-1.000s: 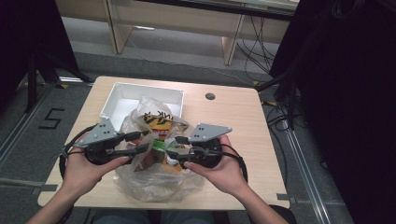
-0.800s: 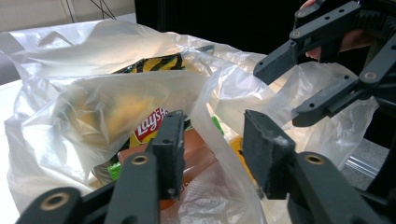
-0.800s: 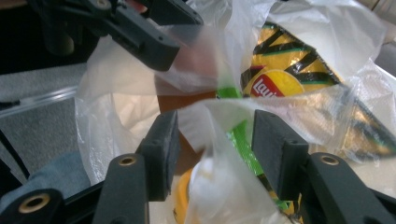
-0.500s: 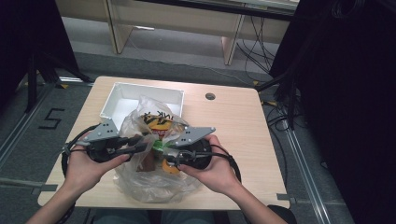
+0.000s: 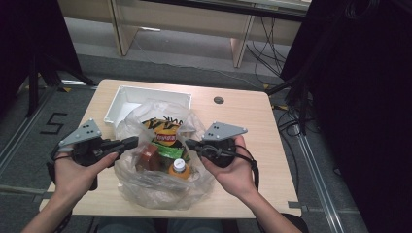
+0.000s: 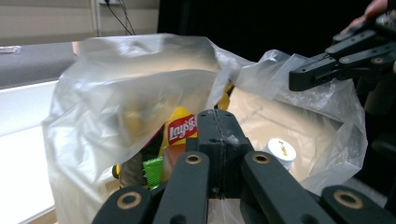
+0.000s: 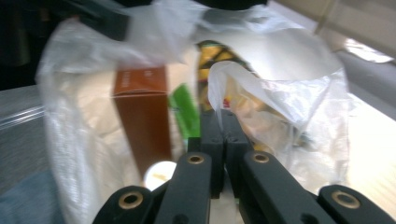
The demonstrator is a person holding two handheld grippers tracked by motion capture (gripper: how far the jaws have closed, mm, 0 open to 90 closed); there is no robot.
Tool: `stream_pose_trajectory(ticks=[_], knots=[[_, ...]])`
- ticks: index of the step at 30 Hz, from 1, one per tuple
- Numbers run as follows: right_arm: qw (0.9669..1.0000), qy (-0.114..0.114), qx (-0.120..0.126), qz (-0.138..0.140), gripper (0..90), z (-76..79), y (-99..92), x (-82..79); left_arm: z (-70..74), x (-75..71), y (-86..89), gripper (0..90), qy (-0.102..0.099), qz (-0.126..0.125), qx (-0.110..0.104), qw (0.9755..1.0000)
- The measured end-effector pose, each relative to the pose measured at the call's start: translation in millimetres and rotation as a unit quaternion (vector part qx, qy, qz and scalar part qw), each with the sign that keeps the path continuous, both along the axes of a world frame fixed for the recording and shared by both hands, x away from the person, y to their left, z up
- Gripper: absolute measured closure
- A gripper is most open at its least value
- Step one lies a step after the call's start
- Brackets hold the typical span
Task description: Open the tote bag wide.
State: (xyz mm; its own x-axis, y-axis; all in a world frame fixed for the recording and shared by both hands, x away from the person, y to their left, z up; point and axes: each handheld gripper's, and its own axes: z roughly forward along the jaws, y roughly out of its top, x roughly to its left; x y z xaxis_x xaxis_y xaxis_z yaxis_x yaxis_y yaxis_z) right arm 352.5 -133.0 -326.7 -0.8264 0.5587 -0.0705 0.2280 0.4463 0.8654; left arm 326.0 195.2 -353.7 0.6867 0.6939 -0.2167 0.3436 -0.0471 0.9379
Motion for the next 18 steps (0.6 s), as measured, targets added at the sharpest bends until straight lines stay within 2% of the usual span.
stream_pose_trajectory(ticks=[1, 3, 6, 9, 10, 12, 13, 14, 15, 18], knots=[[1.0, 0.001, -0.003, -0.007, 90.0, 0.7, -3.0, 0.2, -2.4, -1.1, 3.4, 89.4, 0.0, 0.007, -0.008, 0.9999], [0.9994, -0.013, -0.002, -0.034, 90.0, -1.7, -5.9, 1.6, -5.9, -2.3, 8.7, 89.4, 0.0, 0.016, -0.025, 0.9996], [0.9986, -0.018, -0.01, -0.049, 90.0, -4.4, -9.2, 4.9, -10.5, -3.6, 16.5, 89.4, 0.001, 0.03, -0.044, 0.9986], [0.998, -0.01, -0.012, -0.061, 90.0, -5.9, -11.4, 7.2, -14.1, -3.3, 23.3, 89.4, 0.002, 0.042, -0.065, 0.997], [0.9969, -0.015, -0.01, -0.076, 90.0, -6.9, -11.1, 7.8, -14.5, -2.8, 24.3, 89.4, 0.003, 0.044, -0.069, 0.9967], [0.9963, -0.019, -0.015, -0.082, 90.0, -6.1, -12.7, 9.5, -15.3, -0.9, 26.8, 89.4, 0.002, 0.049, -0.076, 0.9959], [0.9957, -0.01, -0.014, -0.091, 90.0, -5.2, -13.5, 9.2, -15.5, 0.4, 28.1, 89.3, 0.002, 0.053, -0.075, 0.9957], [0.9956, -0.019, -0.018, -0.09, 90.0, -5.1, -14.3, 11.2, -16.0, 1.4, 28.6, 89.3, 0.001, 0.056, -0.077, 0.9955], [0.9949, -0.011, -0.014, -0.1, 90.0, -5.1, -13.7, 10.1, -16.5, 2.7, 29.7, 89.4, 0.001, 0.06, -0.076, 0.9953], [0.9945, -0.012, -0.017, -0.103, 90.0, -5.0, -15.7, 12.6, -18.9, 7.1, 32.8, 89.4, 0.003, 0.07, -0.082, 0.9942]])
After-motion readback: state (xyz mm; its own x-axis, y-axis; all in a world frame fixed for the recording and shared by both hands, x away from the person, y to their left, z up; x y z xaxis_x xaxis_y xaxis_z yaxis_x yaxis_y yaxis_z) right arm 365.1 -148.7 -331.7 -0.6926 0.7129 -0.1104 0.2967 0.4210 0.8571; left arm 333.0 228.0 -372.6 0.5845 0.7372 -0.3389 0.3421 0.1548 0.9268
